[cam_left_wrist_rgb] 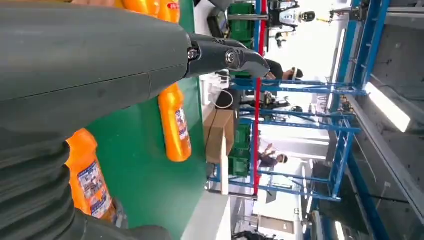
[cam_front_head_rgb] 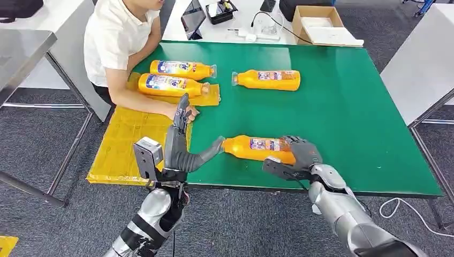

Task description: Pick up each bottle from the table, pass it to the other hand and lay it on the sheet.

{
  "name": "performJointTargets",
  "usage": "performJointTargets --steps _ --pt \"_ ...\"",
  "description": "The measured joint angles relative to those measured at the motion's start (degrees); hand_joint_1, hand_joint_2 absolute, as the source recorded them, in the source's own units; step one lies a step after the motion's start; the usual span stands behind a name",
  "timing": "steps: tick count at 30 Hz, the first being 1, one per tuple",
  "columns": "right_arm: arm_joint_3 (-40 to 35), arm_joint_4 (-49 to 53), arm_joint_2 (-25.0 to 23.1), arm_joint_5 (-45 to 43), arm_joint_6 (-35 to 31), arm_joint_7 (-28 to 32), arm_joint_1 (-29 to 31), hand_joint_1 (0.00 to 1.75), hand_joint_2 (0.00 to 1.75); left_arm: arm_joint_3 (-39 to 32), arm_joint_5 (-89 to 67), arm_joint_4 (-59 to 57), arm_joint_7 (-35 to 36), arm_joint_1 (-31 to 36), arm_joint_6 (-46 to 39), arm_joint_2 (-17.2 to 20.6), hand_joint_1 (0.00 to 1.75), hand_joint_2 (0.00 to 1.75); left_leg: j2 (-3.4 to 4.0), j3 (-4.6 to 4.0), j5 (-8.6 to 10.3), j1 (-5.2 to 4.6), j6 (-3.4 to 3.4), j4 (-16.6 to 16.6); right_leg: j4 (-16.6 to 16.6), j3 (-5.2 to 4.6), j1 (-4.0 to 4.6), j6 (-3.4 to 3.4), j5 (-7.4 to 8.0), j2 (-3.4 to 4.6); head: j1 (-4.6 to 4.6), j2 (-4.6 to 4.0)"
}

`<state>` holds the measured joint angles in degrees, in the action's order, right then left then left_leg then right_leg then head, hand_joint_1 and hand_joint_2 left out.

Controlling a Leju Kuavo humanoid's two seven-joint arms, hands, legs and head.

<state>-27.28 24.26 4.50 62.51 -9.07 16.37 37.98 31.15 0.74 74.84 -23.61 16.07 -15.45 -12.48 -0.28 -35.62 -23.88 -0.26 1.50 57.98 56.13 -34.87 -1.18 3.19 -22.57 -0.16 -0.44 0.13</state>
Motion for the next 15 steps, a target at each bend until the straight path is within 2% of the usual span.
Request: performJointTargets --steps 5,10,15 --pt "-0.6 -0.5 0.0 -1.3 1.1 0.4 0.7 1.75 1.75 0.0 2.4 0.0 0.0 0.1 0.8 0.1 0.00 1.75 -0.01 0.05 0.00 0.00 0.00 0.0 0.0 0.06 0.00 0.00 0.00 0.02 0.00 0.00" --pt "1.3 -0.4 0.1 -10.8 2.7 6.2 -0.2 1.75 1.75 -1.7 10.6 1.3 -1.7 -1.2 1.4 0.1 0.00 1.75 0.02 0.05 0.00 0.00 0.00 0.0 0.0 0.07 0.00 0.00 0.00 0.03 -0.02 0.00" --pt "2.3 0.3 0.3 -12.4 1.7 5.4 -1.2 1.75 1.75 -4.4 14.6 5.2 -3.4 -3.8 0.2 0.0 0.00 1.75 0.00 0.06 -0.01 0.01 -0.01 0.0 0.0 0.06 0.01 -0.01 -0.01 0.08 0.02 0.00"
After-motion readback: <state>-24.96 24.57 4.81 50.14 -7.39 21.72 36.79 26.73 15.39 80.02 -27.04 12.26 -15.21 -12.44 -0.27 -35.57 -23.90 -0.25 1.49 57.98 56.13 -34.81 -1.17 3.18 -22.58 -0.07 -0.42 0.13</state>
